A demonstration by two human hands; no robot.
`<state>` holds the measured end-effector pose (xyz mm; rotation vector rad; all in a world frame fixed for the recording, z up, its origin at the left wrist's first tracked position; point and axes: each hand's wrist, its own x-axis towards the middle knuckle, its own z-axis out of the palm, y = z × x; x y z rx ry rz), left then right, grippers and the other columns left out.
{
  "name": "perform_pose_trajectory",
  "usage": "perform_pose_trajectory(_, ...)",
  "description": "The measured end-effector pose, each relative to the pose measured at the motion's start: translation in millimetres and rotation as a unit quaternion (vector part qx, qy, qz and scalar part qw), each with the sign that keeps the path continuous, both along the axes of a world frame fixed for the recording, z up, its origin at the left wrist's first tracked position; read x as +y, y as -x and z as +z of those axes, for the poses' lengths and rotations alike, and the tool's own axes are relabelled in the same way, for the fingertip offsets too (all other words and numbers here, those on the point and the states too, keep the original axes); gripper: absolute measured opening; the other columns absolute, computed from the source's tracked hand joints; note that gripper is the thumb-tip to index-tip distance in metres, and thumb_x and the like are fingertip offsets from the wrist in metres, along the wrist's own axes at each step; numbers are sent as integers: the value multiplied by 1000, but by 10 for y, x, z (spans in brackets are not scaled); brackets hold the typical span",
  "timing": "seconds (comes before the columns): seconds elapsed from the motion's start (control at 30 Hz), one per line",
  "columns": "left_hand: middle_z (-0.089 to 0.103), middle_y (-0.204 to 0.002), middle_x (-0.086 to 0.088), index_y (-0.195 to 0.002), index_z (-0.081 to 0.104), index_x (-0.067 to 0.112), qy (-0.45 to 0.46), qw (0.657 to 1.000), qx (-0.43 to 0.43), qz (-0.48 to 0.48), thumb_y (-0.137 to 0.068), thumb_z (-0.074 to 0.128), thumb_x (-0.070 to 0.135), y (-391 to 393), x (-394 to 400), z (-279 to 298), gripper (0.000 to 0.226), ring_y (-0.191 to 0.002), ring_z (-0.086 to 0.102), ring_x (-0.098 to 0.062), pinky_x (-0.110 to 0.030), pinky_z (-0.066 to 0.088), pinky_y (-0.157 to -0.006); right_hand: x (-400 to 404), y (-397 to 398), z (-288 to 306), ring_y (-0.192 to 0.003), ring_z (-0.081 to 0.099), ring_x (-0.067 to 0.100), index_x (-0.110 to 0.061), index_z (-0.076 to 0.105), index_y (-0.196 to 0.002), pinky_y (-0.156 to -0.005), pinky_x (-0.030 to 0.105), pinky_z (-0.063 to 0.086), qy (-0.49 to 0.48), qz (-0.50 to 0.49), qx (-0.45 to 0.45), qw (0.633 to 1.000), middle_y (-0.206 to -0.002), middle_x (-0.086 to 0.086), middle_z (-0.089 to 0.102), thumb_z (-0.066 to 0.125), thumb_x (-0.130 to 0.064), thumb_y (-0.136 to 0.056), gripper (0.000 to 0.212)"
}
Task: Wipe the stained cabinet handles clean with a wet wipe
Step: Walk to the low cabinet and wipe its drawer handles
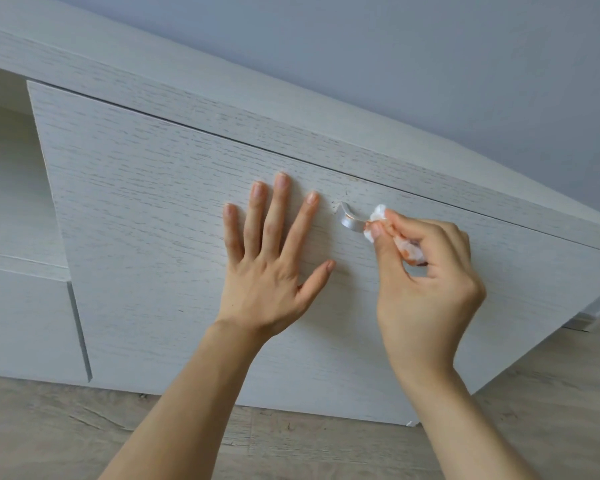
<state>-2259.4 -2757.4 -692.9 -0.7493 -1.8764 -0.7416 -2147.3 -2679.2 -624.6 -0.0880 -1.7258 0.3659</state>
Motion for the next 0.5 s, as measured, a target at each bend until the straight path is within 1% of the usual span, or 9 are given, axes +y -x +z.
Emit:
perform_pose_trajectory(0.1,6,-153,-11,-149,12,19,-5,1000,0,0,-91,34,58,-5,19,4,74,-143,-21,-17,-45,-12,-114,-38,45,38,-74,57,21,-1,71,-87,-75,4,37,-15,3,-15,1000,-82,1,65,72,-6,-80,8)
perform_pose_trajectory(0.17,5,-153,-12,-149,11,19,-5,1000,-2,-2,-91,34,58,-10,25,4,74,-143,-22,-17,-45,-13,-114,-108,115,76,-75,59,24,-2,71,-83,-73,10,40,-28,1,-24,999,-82,4,69,73,-7,-80,6)
perform_pose_trajectory(0.23,4,-153,-12,-149,9,19,-3,1000,-5,-1,-90,34,58,-9,21,5,75,-142,-23,-17,-44,-14,-114,-168,173,122,-76,59,25,-4,70,-79,-71,16,39,-32,-13,-34,999,-80,4,70,73,-8,-79,5)
perform_pose_trajectory(0.3,3,-153,-13,-150,8,19,-2,1000,-8,-5,-88,35,58,-10,14,6,77,-142,-24,-17,-43,-16,-114,-207,229,180,-77,59,25,-6,68,-76,-70,20,38,-20,-28,-44,998,-79,3,69,74,-10,-78,6)
perform_pose_trajectory(0.4,2,-153,-13,-150,8,19,4,1000,-11,-11,-88,34,57,-13,6,11,77,-141,-25,-17,-43,-17,-113,-234,282,214,-79,58,25,-9,66,-75,-71,29,41,3,-43,-62,997,-79,2,68,73,-12,-76,8)
perform_pose_trajectory(0.5,2,-153,-14,-150,9,19,9,1000,-8,-11,-90,35,56,-5,-18,8,75,-142,-24,-17,-44,-15,-114,-195,231,169,-76,57,24,-6,65,-72,-68,29,44,6,-32,-38,999,-76,3,67,73,-10,-78,11)
